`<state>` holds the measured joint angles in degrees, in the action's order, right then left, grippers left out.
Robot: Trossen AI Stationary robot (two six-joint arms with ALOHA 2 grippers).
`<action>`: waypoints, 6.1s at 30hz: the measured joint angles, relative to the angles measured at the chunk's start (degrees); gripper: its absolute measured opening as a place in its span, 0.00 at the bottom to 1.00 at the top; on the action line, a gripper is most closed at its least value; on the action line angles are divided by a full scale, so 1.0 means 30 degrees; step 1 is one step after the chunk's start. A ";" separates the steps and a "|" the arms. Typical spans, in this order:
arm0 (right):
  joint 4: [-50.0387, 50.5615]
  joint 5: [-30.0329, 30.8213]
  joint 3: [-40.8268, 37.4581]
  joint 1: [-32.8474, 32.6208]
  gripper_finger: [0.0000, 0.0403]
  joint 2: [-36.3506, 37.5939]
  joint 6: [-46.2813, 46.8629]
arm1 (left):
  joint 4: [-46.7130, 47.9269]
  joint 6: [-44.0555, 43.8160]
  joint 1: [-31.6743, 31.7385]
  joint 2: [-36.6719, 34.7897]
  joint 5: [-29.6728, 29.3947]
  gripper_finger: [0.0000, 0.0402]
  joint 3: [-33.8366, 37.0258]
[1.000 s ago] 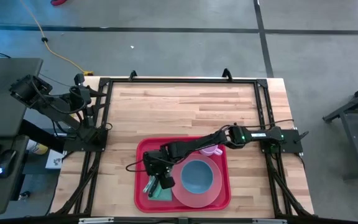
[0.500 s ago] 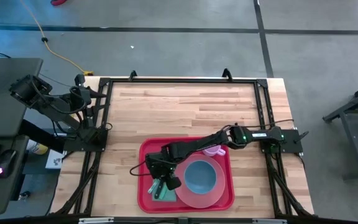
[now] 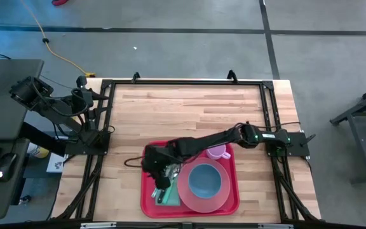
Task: Set up tray
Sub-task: Return to Home Position
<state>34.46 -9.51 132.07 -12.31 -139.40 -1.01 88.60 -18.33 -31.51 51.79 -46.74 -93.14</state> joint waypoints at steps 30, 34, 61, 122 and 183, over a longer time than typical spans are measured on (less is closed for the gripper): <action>1.3132 1.2236 0.0051 -0.2388 0.32 1.3512 0.7279 | 0.0459 0.0486 -0.0007 -0.5176 0.0720 0.44 0.3450; 1.5083 1.4889 0.0051 -0.4163 0.32 1.4886 0.9201 | 0.0059 0.0441 -0.0007 -0.6346 0.0903 0.44 0.3897; 0.4188 2.3446 -2.2354 -0.9056 0.32 3.5402 1.0262 | -0.2716 0.1663 0.0000 -0.9107 -0.2812 0.44 0.7296; 0.2103 0.9047 -3.4337 0.4485 0.00 4.0881 1.2260 | -2.2199 0.2300 -0.0007 -1.6021 -0.2987 0.44 2.5685; -1.4230 1.0236 -4.3845 0.4478 0.00 4.1327 1.0978 | -2.9952 1.0032 1.0877 -1.4426 0.9457 0.05 3.0563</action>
<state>-8.23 21.19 0.54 1.13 -15.42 31.92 -1.26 11.77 1.13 8.51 -18.37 -1.45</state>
